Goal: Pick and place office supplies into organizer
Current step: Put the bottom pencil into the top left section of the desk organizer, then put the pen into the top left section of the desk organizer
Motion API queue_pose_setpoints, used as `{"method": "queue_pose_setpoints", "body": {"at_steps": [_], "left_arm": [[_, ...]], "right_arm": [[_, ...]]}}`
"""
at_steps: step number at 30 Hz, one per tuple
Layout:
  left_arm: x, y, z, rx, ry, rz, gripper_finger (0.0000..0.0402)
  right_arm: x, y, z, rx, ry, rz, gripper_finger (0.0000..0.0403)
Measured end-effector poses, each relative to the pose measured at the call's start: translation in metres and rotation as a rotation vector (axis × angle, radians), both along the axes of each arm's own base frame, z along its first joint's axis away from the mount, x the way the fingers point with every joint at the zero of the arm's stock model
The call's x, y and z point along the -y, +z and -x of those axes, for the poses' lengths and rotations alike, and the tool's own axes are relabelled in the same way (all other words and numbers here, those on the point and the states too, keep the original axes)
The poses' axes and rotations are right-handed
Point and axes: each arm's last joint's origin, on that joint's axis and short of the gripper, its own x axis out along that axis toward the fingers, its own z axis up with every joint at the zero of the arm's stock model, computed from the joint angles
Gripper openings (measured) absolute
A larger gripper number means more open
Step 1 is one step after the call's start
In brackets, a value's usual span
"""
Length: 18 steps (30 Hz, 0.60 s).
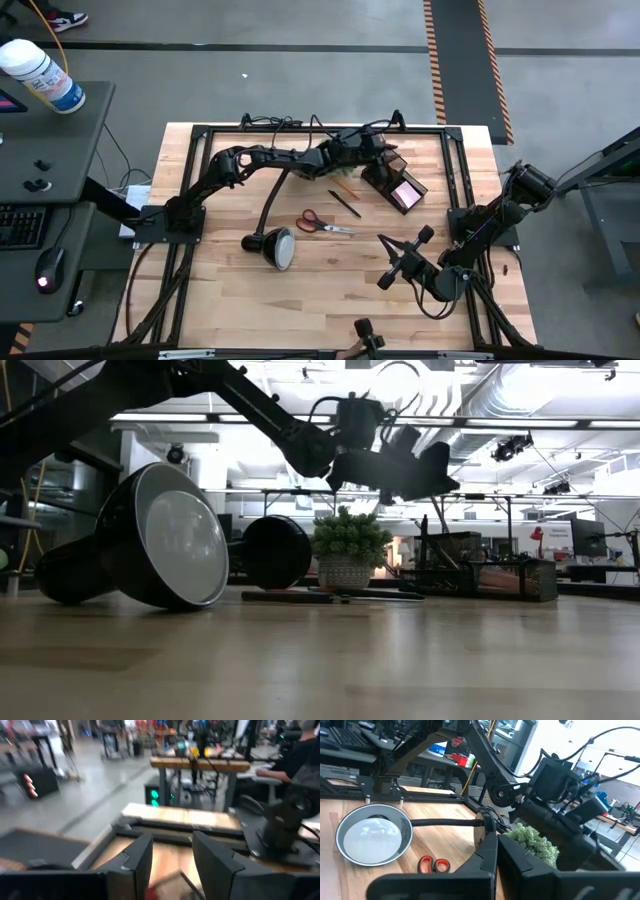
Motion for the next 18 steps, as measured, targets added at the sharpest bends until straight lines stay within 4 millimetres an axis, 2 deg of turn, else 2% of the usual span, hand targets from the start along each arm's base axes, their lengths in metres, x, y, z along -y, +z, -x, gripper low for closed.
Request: {"method": "queue_pose_setpoints", "body": {"at_steps": [5,10,15,18], "left_arm": [[-0.002,0.02,0.0,0.062,0.042,-0.068,0.014],[-0.007,0.036,-0.003,0.047,0.048,-0.064,0.0145],[-0.017,0.051,0.0,-0.087,0.048,-0.005,0.0146],[-0.029,0.068,0.008,-0.118,-0.003,0.032,0.0138]], "right_arm": [[0.0,0.0,0.0,0.0,0.008,0.0,0.0],[0.0,0.0,0.0,0.0,0.008,0.0,0.0],[-0.001,0.0,0.001,-0.004,0.012,0.004,0.0],[-0.003,0.0,0.003,-0.007,0.021,0.008,0.0]]}}
